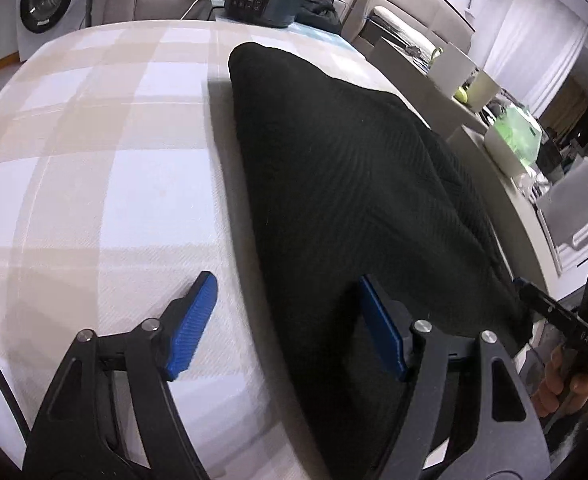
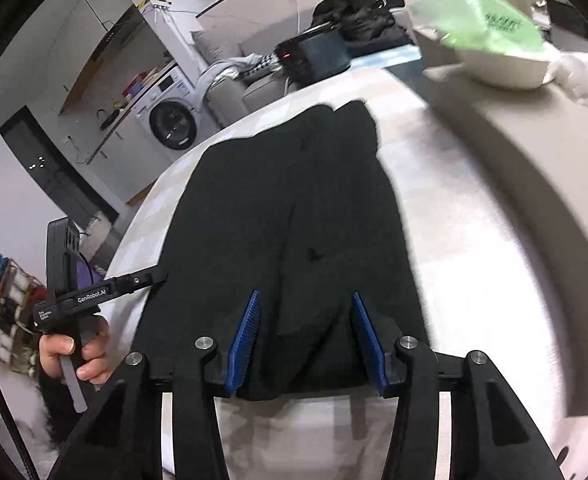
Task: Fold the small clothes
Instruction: 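Grasp the folded edge with the left gripper while the right gripper holds the sleeve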
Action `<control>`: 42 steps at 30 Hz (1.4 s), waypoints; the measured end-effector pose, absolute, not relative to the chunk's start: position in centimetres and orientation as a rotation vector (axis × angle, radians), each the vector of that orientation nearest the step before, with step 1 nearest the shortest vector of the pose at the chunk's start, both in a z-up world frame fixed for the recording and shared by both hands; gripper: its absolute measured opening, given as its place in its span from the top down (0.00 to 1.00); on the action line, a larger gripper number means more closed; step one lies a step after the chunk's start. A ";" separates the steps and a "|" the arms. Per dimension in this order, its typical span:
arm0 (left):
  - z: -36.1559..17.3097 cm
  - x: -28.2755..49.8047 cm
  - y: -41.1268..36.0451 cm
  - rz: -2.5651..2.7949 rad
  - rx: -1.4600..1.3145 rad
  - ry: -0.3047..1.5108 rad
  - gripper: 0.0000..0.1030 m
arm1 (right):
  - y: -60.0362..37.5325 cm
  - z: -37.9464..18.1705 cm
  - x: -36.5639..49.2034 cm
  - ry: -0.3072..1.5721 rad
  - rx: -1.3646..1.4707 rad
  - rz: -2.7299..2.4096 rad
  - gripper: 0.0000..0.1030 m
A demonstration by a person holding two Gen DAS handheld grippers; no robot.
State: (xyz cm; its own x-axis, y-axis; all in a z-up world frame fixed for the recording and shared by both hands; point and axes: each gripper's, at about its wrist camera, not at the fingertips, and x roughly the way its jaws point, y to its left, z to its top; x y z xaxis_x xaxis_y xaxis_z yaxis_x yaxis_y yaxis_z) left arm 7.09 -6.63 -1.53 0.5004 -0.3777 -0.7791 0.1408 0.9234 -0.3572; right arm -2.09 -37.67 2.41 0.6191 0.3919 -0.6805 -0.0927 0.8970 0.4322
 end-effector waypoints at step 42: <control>-0.2 10.2 2.2 -0.103 -0.323 0.905 0.78 | -30.9 0.1 5.0 0.973 0.201 0.354 0.71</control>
State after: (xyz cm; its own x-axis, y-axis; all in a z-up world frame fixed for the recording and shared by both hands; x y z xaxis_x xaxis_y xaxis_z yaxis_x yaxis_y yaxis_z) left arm 10.19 2.16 -0.20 0.6166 -0.2229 -0.7551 -0.0471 0.9469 -0.3180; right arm 4.95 -30.88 0.10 0.5117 0.3811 -0.7700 -0.2029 0.9245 0.3227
